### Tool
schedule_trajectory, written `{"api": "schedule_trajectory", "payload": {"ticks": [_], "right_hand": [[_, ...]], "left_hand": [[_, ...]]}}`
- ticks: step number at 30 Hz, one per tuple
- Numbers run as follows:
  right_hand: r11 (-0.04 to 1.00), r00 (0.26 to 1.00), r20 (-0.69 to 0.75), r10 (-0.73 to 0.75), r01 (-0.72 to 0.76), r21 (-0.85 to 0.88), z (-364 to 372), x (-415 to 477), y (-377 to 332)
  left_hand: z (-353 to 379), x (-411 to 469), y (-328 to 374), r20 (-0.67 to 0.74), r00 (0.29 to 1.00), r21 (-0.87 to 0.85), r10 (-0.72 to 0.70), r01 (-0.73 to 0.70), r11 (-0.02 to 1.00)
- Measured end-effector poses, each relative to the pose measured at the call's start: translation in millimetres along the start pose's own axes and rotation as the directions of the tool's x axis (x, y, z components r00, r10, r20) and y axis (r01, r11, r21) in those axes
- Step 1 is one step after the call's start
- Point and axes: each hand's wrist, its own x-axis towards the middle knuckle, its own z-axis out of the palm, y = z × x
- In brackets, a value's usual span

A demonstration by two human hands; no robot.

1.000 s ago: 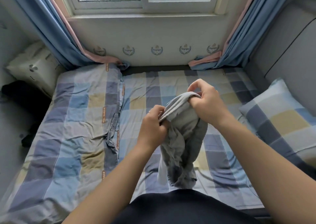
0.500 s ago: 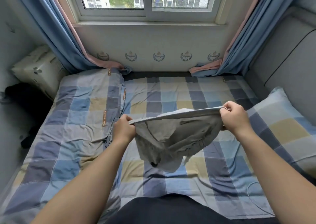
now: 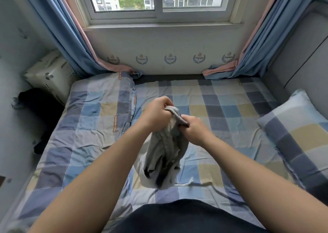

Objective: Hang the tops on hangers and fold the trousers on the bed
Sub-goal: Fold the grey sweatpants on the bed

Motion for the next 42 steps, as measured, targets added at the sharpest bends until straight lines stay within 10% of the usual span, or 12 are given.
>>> {"api": "schedule_trajectory", "payload": {"ticks": [7, 20, 25, 27, 30, 34, 37, 42], "right_hand": [[0.915, 0.972, -0.233, 0.044, -0.133, -0.382, -31, 26, 14], [0.801, 0.852, -0.338, 0.401, -0.505, -0.323, -88, 30, 99], [0.776, 0.703, -0.343, 0.623, -0.611, 0.155, -91, 35, 99], [0.542, 0.572, -0.132, 0.810, -0.643, 0.541, -89, 34, 96], [0.404, 0.520, -0.026, 0.854, -0.630, 0.663, -83, 33, 101], [0.655, 0.578, -0.313, 0.754, -0.620, 0.432, -79, 37, 117], [0.794, 0.700, -0.404, 0.589, -0.595, 0.127, -84, 34, 121], [0.481, 0.655, -0.065, 0.753, -0.481, 0.733, -90, 26, 93]], "left_hand": [[-42, 7, -62, -0.249, 0.962, 0.334, -0.113, 0.194, 0.922], [-63, -15, -159, -0.253, 0.832, 0.377, -0.493, 0.554, 0.742], [-60, -17, -172, -0.209, 0.647, -0.073, -0.733, 0.737, 0.672], [-59, -16, -173, -0.112, 0.558, -0.413, -0.822, 0.726, 0.549], [-56, -14, -174, 0.003, 0.514, -0.705, -0.858, 0.609, 0.363], [-56, -17, -178, 0.120, 0.459, -0.755, -0.880, 0.618, 0.219], [-58, -17, -173, -0.122, 0.463, -0.666, -0.878, 0.618, 0.419], [-59, -18, -164, -0.023, 0.504, -0.809, -0.864, 0.498, 0.312]]}}
